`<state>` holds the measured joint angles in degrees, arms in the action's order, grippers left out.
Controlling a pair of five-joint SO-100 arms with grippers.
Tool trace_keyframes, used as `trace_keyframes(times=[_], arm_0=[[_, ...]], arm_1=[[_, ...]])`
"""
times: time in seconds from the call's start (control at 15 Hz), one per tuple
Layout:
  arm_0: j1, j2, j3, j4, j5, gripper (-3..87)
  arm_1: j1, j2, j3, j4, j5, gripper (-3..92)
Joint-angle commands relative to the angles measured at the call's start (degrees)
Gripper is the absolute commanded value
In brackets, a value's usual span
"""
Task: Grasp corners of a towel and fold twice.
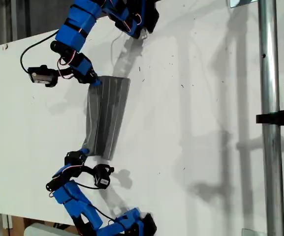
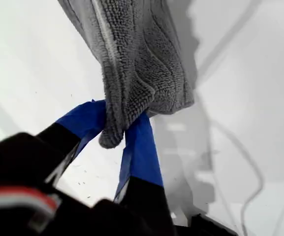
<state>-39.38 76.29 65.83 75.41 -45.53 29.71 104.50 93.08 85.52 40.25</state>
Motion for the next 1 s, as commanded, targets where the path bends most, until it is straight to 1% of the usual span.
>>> trace_keyframes(times=[0.0, 0.13, 0.27, 0.4, 0.53, 0.67, 0.73, 0.8, 0.87, 0.93], arm_0=[[3.78, 1.85, 7.82, -4.22, -3.25, -2.8], [5.80, -0.26, 14.50, -9.40, -6.15, -2.8], [6.42, -3.96, 15.73, -11.43, -7.38, -2.8], [5.10, -8.17, 15.03, -13.10, -7.47, -2.8], [2.64, -10.20, 14.68, -13.71, -6.77, -2.8], [1.49, -9.67, 14.41, -11.34, -6.77, -2.7], [1.32, -8.79, 14.50, -9.40, -7.38, -2.6], [1.05, -7.03, 14.68, -6.68, -8.61, 4.3], [1.05, -4.13, 14.77, -2.46, -9.76, 10.6], [1.23, 0.79, 16.08, 0.88, -10.55, 12.9]], arm_1=[[-5.63, 2.64, 8.44, -5.19, 5.36, -0.2], [-7.73, 0.09, 17.14, -12.30, 8.96, -0.2], [-8.96, -4.31, 21.36, -18.46, 10.63, -0.2], [-7.91, -10.90, 22.59, -23.99, 10.28, -0.2], [-7.03, -15.38, 22.24, -26.81, 10.02, -0.2], [-6.77, -16.70, 21.80, -27.16, 10.02, -0.2], [-6.24, -16.70, 20.48, -24.26, 10.37, 9.0], [-5.27, -15.64, 18.81, -18.37, 10.46, 24.5], [-3.87, -11.78, 18.63, -12.39, 10.37, 37.5], [-2.46, -6.06, 19.34, -6.24, 10.99, 38.9]])
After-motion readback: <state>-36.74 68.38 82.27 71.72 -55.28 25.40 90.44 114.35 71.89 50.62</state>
